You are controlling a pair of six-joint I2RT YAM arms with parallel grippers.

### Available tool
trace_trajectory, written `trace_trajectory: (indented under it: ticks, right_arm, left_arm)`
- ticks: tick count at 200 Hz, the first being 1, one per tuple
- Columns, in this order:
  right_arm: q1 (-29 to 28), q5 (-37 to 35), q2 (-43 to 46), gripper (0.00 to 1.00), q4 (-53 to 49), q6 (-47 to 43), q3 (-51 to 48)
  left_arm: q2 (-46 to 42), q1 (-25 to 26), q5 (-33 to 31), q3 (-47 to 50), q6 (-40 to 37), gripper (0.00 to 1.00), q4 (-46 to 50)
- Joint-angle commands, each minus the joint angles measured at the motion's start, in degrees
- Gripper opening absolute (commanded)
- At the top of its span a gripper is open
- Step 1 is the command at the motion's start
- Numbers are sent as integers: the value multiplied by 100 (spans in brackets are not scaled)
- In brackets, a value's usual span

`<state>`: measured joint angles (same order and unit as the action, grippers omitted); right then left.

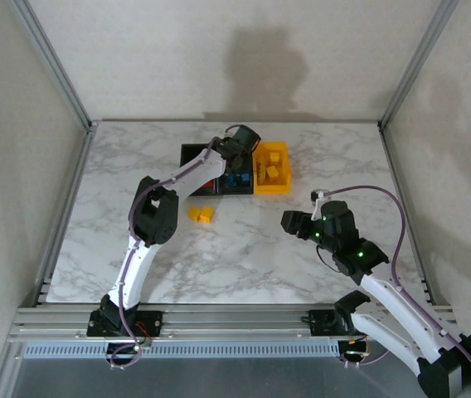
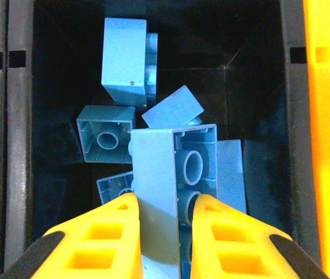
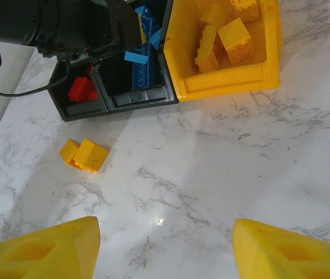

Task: Sort the legos into containers by color
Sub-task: Place the lego in the container, then pick up the lego from the center of the table.

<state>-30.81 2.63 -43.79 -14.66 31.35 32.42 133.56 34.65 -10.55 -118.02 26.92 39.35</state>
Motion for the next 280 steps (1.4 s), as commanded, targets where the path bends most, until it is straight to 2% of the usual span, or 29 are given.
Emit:
trace_trajectory:
  ticks: [1,19,36,61,88,144,167,197,228,255,280]
  right_arm:
    - [-60,-124,81,62,-125,64,-8]
    - [-58,-119,53,62,-125,64,1]
    - [-57,-115,44,62,-125,55,18]
    - [-60,-106,39,62,-100,55,27]
    - [-62,-47,6,62,-29,46,35]
    - [-66,121,-177,62,218,-24,62]
    - [-76,195,-357,62,411,-49,71]
    - [-108,227,-556,62,560,-68,111]
    - [-145,183,-530,62,596,-33,74]
    - [-154,126,-440,62,522,-37,18]
    - [-154,40,-345,62,398,-67,9]
  left_arm:
    - [66,-46,-66,-148,-94,23,319]
    - [24,-46,-70,-83,-73,34,286]
    - [-75,-46,-34,-33,-58,39,265]
    - [-366,-29,-16,140,-49,44,208]
    - [-943,-2,30,634,-4,44,53]
    - [-3257,-44,-56,3291,565,55,-652]
    - [-4188,-161,-29,4605,1366,63,-973]
    - [-4925,-292,285,5864,2790,74,-1474]
    - [-4808,-306,403,6099,3638,79,-1294]
    - [-4288,-327,57,5752,3798,83,-818]
    - [-3999,-363,42,5634,3869,85,-874]
